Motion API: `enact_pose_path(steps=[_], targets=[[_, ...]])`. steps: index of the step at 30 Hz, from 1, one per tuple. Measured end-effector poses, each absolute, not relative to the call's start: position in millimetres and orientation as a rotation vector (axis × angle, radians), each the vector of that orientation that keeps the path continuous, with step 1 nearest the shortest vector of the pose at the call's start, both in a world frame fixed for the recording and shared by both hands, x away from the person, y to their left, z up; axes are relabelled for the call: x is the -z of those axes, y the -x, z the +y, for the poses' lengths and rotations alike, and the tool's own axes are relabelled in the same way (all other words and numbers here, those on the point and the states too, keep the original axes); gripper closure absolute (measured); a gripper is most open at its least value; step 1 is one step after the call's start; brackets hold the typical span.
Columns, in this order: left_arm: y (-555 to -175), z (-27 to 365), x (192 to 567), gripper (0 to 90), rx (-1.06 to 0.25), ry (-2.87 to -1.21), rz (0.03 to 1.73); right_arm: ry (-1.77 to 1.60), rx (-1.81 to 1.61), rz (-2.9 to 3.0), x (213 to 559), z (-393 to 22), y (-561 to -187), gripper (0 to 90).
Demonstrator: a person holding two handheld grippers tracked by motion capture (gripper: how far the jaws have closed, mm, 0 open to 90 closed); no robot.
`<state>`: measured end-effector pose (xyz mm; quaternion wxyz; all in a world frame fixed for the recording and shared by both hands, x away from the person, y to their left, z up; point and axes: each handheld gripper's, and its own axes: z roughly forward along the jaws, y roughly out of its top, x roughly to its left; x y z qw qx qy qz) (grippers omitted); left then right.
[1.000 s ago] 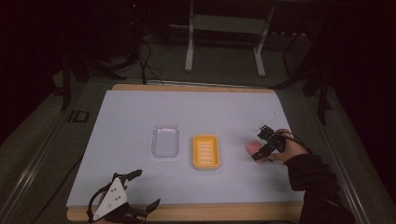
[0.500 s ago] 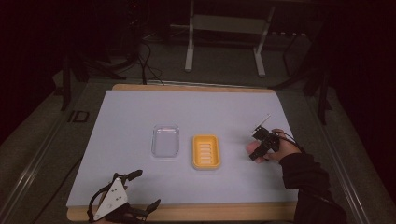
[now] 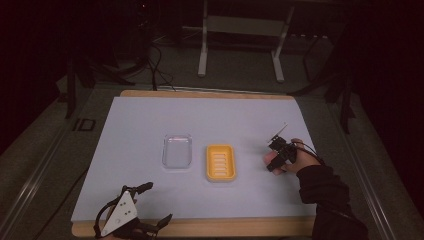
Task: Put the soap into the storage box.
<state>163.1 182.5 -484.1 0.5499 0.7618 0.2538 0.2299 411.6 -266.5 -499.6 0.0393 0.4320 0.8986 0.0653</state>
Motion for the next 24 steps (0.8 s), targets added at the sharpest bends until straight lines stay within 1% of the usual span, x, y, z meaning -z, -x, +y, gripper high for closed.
enact_pose_path(steps=[14,24], targets=[[-163.9,182.3,484.5,0.2,-0.543,-1.802,0.604,-1.591,-0.114,2.623,497.4,-263.9,-411.7,36.4],[-163.3,182.2,484.3,0.3,-0.551,-1.801,0.607,-1.773,-0.143,2.495,476.4,-271.4,-408.8,36.5]])
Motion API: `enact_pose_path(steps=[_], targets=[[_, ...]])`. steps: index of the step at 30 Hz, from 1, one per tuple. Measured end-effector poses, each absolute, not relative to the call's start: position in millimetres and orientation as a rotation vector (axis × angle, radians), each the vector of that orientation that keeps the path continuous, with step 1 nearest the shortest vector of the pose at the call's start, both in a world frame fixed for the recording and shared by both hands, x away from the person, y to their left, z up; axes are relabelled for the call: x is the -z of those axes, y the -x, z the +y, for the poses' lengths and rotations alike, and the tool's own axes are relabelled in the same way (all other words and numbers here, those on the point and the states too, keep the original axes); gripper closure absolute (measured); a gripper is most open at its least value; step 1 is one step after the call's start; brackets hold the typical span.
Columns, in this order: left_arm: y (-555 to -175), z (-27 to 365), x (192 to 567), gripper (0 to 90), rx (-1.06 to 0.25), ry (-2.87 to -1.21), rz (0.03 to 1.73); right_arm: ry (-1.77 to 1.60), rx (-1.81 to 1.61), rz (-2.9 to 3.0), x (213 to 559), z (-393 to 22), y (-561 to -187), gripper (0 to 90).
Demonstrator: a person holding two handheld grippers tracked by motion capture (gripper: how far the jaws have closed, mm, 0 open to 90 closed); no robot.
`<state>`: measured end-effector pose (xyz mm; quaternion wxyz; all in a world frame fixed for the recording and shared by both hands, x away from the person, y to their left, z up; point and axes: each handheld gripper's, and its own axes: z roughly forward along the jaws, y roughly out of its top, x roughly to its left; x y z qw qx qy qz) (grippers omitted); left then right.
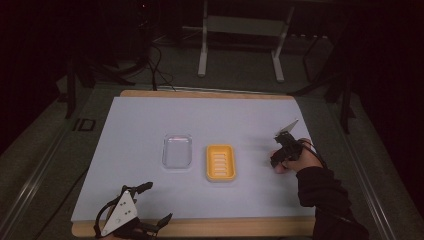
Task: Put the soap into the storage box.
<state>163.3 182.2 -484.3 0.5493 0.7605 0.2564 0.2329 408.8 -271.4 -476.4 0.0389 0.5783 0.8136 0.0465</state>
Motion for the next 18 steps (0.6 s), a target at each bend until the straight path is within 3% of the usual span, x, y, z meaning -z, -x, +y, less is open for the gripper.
enact_pose_path(steps=[18], targets=[[-164.3,179.9,483.4,0.3,-0.553,-1.8,0.601,-1.791,-0.113,2.408,428.8,-232.1,-401.4,36.6]])
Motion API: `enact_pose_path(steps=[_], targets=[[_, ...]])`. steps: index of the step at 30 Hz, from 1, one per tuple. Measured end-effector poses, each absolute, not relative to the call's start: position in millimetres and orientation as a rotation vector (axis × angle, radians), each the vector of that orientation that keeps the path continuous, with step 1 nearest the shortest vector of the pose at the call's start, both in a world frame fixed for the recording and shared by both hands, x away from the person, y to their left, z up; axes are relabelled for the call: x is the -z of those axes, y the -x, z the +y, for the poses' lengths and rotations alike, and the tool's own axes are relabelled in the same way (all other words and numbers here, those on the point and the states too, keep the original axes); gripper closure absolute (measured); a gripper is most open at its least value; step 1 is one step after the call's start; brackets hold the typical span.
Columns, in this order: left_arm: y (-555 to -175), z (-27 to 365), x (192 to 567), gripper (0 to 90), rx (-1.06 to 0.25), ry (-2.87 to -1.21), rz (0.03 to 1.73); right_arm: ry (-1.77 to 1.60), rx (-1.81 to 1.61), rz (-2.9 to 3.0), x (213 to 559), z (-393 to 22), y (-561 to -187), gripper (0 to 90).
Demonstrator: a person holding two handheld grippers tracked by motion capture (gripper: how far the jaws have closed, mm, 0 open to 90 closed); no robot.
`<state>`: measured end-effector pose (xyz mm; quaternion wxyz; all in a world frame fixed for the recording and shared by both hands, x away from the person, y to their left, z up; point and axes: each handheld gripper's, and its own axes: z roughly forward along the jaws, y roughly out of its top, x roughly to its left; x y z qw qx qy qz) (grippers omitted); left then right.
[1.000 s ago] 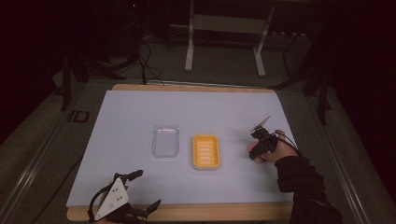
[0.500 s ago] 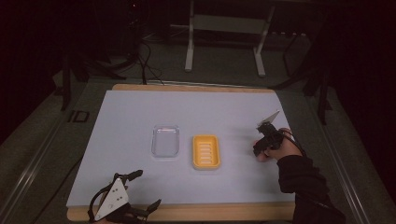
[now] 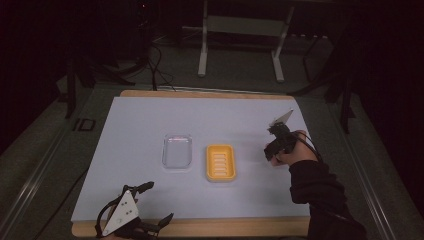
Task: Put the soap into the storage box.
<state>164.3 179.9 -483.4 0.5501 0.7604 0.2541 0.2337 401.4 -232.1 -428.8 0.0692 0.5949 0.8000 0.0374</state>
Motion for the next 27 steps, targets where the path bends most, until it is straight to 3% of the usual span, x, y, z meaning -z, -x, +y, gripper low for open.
enact_pose_path(steps=[17,27], targets=[[-165.3,181.0,482.7,0.3,-0.551,-1.791,0.603,-1.756,-0.306,2.363,389.3,-185.6,-381.1,36.9],[-166.5,180.2,483.0,0.2,-0.557,-1.794,0.607,-1.777,-0.427,2.407,397.0,-150.4,-368.2,37.0]])
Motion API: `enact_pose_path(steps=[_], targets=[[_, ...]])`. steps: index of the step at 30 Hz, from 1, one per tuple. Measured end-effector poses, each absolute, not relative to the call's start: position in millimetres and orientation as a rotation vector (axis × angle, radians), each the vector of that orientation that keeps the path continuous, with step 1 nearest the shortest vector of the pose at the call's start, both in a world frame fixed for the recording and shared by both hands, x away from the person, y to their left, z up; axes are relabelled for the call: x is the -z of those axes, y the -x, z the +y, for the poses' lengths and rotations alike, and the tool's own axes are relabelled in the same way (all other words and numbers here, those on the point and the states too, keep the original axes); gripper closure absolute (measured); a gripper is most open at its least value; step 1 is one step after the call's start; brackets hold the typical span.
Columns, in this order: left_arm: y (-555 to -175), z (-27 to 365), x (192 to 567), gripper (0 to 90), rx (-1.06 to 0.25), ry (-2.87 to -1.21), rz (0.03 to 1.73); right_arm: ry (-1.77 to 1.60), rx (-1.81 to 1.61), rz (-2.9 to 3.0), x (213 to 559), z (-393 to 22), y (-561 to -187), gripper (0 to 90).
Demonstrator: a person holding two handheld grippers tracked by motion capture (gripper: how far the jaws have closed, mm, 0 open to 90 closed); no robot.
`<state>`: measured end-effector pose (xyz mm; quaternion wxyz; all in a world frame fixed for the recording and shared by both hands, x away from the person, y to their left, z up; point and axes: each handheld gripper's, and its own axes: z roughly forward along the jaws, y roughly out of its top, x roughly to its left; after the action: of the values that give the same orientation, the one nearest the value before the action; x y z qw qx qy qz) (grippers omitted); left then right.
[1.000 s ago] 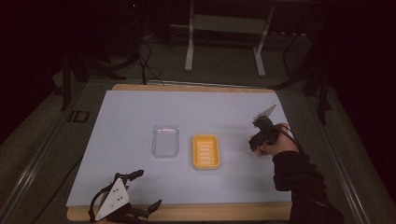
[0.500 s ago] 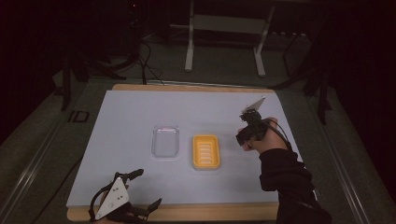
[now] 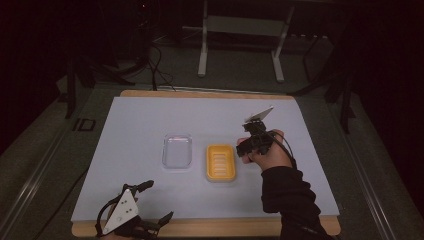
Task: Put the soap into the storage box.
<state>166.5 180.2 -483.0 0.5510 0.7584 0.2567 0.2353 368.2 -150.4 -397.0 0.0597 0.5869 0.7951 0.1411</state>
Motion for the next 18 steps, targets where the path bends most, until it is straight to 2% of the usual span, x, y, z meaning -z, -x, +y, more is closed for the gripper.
enact_pose_path(steps=[9,18], targets=[[-166.0,181.2,482.6,0.2,-0.558,-1.79,0.606,-1.741,-0.482,2.402,403.6,-109.8,-361.9,37.1],[-166.2,181.0,482.5,0.3,-0.555,-1.784,0.607,-1.781,-0.611,2.302,416.3,-90.9,-354.9,37.1]])
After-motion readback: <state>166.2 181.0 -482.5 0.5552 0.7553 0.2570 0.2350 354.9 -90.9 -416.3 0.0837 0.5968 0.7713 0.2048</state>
